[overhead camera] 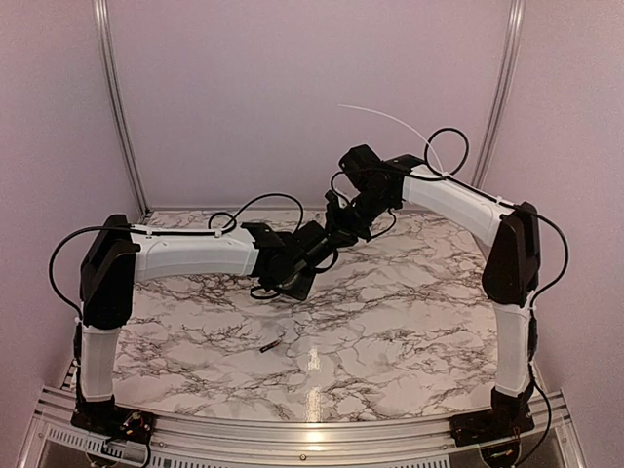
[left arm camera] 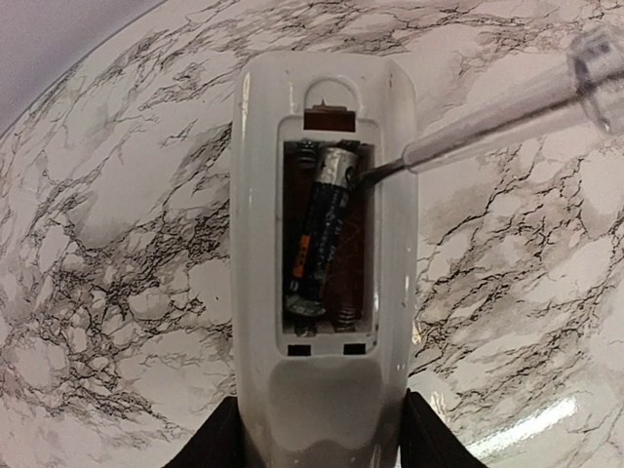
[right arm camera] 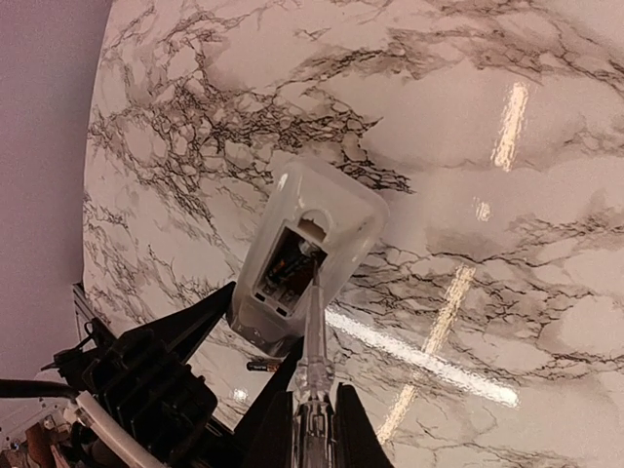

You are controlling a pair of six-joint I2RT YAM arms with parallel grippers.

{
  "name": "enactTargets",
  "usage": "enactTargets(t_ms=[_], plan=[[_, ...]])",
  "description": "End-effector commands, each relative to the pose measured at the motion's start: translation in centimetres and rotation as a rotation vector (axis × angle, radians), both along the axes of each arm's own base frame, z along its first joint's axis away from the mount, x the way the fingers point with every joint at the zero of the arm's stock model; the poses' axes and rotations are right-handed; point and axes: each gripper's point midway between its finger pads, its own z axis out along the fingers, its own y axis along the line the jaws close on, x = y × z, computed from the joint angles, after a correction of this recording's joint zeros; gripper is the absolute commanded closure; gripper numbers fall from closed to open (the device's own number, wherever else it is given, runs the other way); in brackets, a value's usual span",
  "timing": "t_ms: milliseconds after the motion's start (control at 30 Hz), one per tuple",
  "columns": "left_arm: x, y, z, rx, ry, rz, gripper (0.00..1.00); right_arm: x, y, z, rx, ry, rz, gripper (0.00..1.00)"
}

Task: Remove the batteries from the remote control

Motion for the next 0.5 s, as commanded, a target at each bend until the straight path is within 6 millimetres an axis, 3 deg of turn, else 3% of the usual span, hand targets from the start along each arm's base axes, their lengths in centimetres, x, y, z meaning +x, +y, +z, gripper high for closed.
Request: enactTargets(t_ms=[0, 267, 467], plan=[[0.9, -1.5, 2.9, -0.051, -0.073, -0.002, 0.71, 0.0, -0.5, -2.0, -0.102, 0.005, -0.01, 1.0], [0.8, -2.1, 3.3, -0.063, -0.072, -0.035, 0.72, -1.0, 1.7, -3.2, -0.102, 0.015, 0.069, 1.0], [0.7, -2.1, 4.6, -0.099, -0.096, -0.054, 0.72, -1.4, 2.7, -2.4, -0.005, 0.007, 0.127, 1.0]])
